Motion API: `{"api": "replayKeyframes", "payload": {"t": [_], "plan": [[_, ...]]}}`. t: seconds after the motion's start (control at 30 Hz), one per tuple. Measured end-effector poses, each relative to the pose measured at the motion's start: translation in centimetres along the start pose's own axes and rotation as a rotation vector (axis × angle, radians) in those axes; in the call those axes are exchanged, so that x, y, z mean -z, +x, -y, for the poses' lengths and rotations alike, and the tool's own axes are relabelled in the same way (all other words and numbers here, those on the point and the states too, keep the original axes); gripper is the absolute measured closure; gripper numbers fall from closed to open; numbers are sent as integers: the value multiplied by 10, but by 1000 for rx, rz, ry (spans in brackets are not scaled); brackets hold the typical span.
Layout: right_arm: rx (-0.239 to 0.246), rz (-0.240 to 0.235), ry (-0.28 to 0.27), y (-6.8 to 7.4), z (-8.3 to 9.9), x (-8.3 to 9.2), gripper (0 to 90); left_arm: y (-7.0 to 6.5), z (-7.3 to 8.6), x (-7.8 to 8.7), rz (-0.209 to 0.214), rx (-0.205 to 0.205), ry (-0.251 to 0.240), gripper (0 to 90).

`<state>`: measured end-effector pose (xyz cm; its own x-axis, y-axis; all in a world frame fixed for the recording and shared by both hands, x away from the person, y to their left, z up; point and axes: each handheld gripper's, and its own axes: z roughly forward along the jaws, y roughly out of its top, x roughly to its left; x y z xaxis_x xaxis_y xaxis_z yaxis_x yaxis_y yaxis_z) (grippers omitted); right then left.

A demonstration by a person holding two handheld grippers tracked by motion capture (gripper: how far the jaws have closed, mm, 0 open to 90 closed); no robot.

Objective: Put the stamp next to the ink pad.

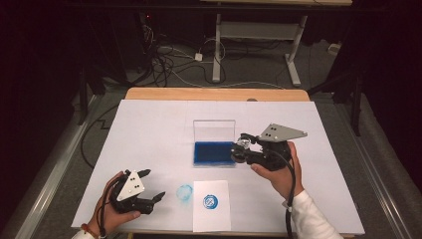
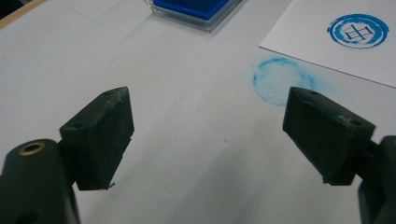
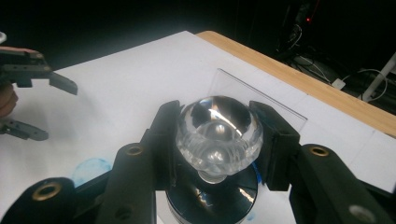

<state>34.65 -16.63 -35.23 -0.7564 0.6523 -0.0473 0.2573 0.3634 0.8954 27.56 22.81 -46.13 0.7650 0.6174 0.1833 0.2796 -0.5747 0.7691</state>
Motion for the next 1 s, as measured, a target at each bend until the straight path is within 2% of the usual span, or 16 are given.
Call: {"api": "replayKeyframes", "payload": {"t": [0.17, 0.4, 0.8, 0.9, 0.97, 1.0], "plan": [[-5, 41, 34, -13, 1, -7, 567, 0, 0, 0, -3, 2, 3, 158], [-14, 70, 96, -25, 8, -23, 567, 1, 0, 2, -10, 5, -6, 158], [-95, 109, 129, -46, 20, -39, 566, 1, -2, 3, -30, -13, -11, 158], [-83, 135, 153, -48, 26, -45, 566, 1, -2, 3, -26, -10, -4, 157], [-96, 131, 164, -50, 32, -50, 566, 1, -1, 2, -22, -2, 1, 157], [-100, 136, 173, -51, 35, -52, 566, 2, -1, 2, -27, -11, -4, 158]]}}
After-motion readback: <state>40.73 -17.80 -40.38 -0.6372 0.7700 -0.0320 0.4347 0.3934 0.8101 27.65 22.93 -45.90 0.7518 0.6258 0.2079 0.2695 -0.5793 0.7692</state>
